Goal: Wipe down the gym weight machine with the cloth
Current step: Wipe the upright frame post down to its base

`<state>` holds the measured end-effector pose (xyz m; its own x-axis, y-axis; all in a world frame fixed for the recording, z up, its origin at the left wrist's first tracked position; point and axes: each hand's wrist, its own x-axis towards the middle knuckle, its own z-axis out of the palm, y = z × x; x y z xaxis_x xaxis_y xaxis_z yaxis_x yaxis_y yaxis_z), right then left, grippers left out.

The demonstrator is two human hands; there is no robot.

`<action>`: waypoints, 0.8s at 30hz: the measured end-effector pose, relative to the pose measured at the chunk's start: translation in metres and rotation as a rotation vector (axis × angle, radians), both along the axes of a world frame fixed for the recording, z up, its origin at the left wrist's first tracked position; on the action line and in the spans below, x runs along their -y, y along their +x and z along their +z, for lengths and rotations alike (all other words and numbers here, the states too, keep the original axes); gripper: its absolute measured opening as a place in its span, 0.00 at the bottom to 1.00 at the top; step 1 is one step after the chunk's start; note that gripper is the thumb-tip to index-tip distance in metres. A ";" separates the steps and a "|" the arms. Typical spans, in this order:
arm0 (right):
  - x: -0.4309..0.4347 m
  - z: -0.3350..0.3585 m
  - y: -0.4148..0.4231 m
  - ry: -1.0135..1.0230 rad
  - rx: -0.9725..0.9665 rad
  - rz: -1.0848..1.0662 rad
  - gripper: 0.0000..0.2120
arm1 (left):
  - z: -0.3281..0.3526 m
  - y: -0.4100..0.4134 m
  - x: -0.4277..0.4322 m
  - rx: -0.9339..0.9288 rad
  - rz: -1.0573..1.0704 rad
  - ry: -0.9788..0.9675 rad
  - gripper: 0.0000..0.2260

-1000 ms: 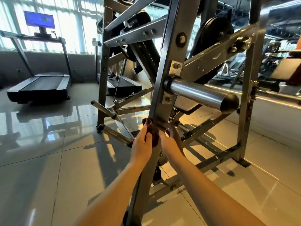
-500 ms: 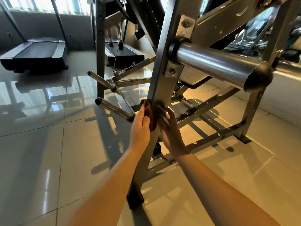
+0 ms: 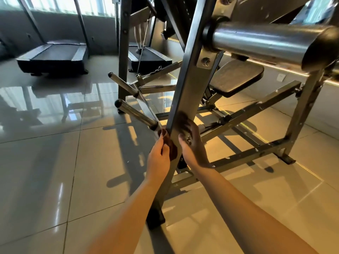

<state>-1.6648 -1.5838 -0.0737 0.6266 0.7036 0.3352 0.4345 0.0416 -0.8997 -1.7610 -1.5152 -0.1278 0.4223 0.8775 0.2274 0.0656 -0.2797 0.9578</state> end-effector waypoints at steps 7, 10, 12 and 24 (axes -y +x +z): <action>-0.006 -0.029 0.002 0.122 0.023 -0.050 0.19 | 0.032 0.015 -0.011 0.068 -0.073 0.093 0.20; 0.003 -0.024 -0.004 -0.018 0.089 -0.025 0.20 | 0.017 0.011 -0.008 -0.023 -0.032 0.130 0.19; 0.010 -0.019 -0.005 -0.115 0.020 0.000 0.23 | 0.001 0.002 -0.001 -0.097 0.013 0.118 0.18; 0.037 0.013 -0.025 -0.047 -0.278 0.220 0.18 | 0.035 -0.014 0.022 -0.011 0.039 0.060 0.14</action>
<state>-1.6894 -1.6211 -0.0603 0.5208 0.8426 0.1370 0.1584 0.0624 -0.9854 -1.7755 -1.5370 -0.0929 0.3912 0.8783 0.2750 0.0884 -0.3332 0.9387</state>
